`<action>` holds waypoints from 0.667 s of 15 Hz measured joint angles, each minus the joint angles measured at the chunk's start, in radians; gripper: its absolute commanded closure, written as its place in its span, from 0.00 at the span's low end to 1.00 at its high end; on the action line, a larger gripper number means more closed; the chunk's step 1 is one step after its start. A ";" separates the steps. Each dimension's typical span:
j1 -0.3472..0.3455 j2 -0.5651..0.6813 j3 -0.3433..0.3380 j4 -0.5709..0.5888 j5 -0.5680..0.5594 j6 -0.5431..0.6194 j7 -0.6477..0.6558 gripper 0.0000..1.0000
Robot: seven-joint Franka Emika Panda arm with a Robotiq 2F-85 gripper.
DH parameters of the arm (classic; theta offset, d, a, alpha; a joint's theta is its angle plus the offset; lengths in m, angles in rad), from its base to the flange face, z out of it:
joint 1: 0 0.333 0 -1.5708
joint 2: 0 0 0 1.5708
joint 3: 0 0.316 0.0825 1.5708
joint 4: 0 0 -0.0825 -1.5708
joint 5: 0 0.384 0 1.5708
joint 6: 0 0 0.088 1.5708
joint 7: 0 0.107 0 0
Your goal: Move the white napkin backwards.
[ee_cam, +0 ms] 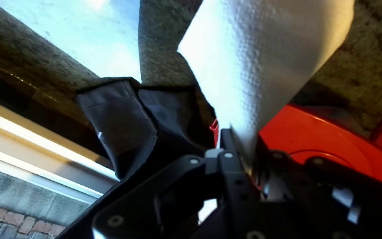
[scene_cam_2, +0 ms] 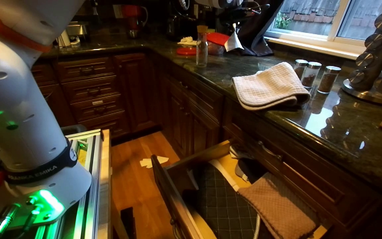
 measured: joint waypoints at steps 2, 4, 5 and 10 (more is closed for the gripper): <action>0.019 0.024 -0.014 0.046 -0.011 -0.029 0.035 0.37; 0.049 0.021 -0.050 0.082 -0.037 -0.106 0.115 0.21; 0.070 0.013 -0.079 0.097 -0.058 -0.154 0.166 0.13; 0.138 -0.059 -0.154 0.129 -0.090 -0.467 0.365 0.00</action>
